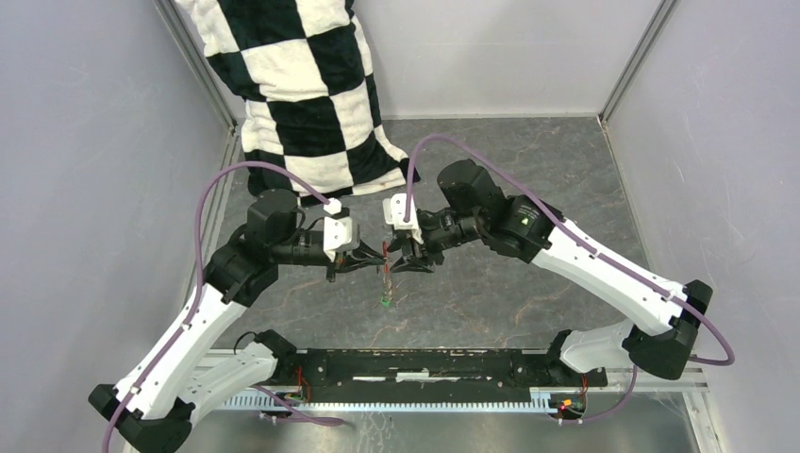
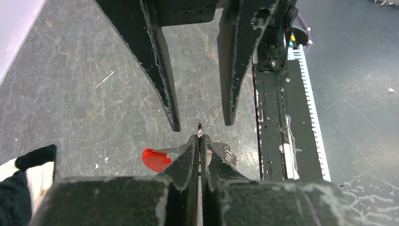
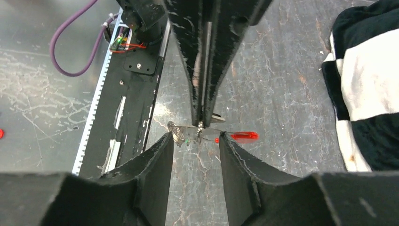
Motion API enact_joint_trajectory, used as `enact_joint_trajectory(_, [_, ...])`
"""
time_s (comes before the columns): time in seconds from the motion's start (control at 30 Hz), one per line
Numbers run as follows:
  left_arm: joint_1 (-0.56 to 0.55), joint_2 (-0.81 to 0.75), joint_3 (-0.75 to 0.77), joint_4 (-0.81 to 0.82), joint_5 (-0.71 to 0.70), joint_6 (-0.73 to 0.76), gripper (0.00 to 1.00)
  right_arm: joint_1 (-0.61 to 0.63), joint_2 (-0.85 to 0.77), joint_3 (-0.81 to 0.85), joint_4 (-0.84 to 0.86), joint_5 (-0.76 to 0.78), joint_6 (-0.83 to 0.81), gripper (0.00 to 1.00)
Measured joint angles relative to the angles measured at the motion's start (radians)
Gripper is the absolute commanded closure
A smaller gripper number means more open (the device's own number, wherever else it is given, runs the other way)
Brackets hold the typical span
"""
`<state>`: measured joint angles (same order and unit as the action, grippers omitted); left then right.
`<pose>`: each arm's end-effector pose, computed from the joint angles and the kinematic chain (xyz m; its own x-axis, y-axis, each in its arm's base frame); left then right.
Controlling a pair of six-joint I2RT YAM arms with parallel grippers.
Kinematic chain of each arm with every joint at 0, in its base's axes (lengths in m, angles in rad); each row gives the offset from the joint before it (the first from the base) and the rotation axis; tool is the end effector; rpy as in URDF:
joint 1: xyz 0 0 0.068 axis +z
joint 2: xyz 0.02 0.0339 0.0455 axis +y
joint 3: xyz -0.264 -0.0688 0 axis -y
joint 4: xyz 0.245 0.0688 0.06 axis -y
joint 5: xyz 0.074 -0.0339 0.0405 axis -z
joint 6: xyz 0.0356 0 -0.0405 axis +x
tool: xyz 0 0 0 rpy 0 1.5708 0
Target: Put the keys on the keyring
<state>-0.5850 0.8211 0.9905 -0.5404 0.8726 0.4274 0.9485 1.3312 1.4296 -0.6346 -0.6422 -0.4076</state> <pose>0.1198 -0.1121 0.3720 0.1188 0.2409 -0.9632 0.9900 0.0460 0.1336 0.1479 0.2427 0.4014 0.1035 -0.4003 -0.9105 -0.9910 -0.1201 -0.0599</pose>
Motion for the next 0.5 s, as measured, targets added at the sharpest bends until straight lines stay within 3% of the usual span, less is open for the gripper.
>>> enact_joint_trajectory(0.5, [0.0,0.146,0.192,-0.248,-0.007,0.158,0.98,0.016,0.011,0.024,-0.031,0.05,-0.028,0.68])
